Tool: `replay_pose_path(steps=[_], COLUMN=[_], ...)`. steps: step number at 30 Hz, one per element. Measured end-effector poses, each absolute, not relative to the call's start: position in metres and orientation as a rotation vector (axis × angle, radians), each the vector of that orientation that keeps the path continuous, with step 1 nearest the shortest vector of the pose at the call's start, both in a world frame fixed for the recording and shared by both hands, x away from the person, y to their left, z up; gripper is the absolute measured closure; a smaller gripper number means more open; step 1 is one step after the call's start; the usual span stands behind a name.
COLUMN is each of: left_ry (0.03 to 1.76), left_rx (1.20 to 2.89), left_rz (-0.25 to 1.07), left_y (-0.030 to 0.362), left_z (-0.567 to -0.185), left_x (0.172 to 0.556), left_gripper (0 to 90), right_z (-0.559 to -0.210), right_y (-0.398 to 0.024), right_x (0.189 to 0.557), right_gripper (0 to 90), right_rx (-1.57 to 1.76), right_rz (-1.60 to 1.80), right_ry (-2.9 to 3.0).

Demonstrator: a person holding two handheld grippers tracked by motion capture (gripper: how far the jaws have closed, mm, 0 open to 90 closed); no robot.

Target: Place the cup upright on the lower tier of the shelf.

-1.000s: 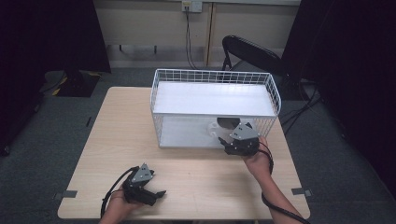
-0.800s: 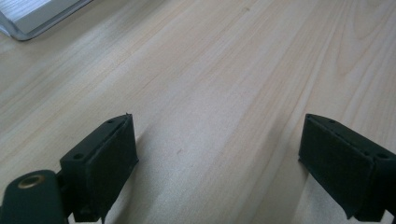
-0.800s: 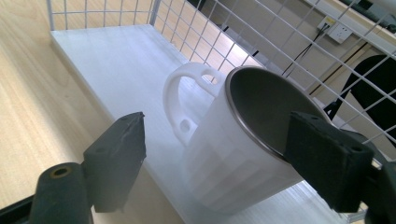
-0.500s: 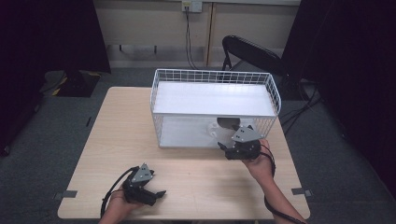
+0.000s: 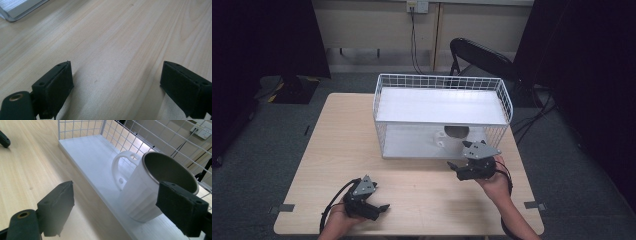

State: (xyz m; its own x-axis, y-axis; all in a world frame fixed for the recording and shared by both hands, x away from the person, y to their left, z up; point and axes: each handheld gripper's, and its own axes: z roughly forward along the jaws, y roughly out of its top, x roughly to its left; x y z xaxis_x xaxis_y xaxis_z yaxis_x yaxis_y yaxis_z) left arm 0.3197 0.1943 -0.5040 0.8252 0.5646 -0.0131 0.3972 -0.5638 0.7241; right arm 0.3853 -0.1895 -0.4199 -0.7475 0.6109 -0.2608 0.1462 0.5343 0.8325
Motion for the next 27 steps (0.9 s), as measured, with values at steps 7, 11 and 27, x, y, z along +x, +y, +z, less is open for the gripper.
replay_pose_path(steps=[7,11,27], left_ry=[0.7,0.701,0.701], left_rx=[2.242,2.242,2.242], left_rz=[0.283,0.283,0.283], left_y=[0.194,0.194,0.194], left_z=[-0.504,-0.504,-0.504], left_x=[0.32,0.32,0.32], left_gripper=[10.5,10.5,10.5], right_z=[-0.424,-0.428,-0.453], right_y=[-0.198,-0.204,-0.221], right_x=[0.374,0.369,0.356], right_gripper=[13.4,13.5,13.4], right_rx=[0.632,0.638,0.682], right_rz=[1.185,1.18,1.18], right_ry=[2.243,2.254,2.301])
